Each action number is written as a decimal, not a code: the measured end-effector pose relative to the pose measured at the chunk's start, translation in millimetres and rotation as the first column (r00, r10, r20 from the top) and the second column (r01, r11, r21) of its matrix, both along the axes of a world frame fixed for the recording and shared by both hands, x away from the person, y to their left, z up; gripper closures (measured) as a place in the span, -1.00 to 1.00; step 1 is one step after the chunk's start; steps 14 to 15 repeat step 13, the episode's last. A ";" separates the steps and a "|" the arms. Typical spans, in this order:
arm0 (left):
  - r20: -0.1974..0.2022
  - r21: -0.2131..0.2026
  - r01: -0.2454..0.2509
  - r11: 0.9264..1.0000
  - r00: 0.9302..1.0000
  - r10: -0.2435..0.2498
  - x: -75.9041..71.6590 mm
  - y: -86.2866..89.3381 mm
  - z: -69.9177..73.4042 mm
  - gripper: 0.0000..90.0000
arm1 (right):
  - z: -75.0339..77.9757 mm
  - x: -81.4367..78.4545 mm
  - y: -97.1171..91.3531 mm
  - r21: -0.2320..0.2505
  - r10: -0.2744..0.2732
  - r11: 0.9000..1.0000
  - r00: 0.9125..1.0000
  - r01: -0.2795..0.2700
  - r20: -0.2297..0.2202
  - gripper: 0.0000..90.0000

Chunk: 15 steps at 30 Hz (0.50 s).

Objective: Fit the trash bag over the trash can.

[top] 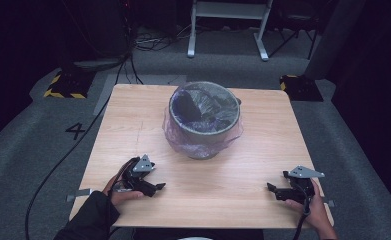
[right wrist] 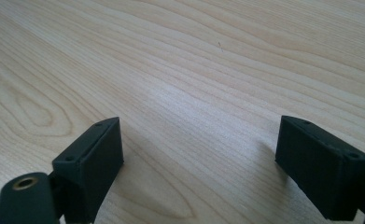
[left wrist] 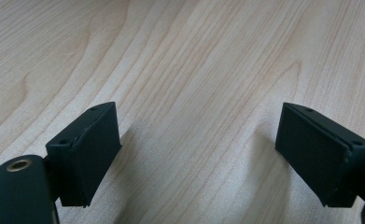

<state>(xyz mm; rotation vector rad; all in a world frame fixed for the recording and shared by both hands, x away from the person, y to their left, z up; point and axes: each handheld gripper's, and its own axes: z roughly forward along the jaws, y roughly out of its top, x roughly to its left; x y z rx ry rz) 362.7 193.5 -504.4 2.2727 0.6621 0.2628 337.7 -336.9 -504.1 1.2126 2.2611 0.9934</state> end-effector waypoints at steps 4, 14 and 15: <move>0.000 0.000 0.000 1.000 1.000 0.000 0.1 0.0 0.0 -0.70 | 0.0 0.0 0.1 0.000 -0.001 1.000 1.000 0.001 0.000 -0.67; -0.001 -0.001 0.001 1.000 1.000 -0.001 0.5 -0.2 -0.1 -0.71 | 0.0 0.1 0.0 0.000 -0.001 1.000 1.000 0.001 0.000 -0.67; -0.001 -0.001 0.001 1.000 1.000 -0.001 0.5 -0.2 -0.1 -0.71 | 0.0 0.1 0.0 0.000 -0.001 1.000 1.000 0.001 0.000 -0.67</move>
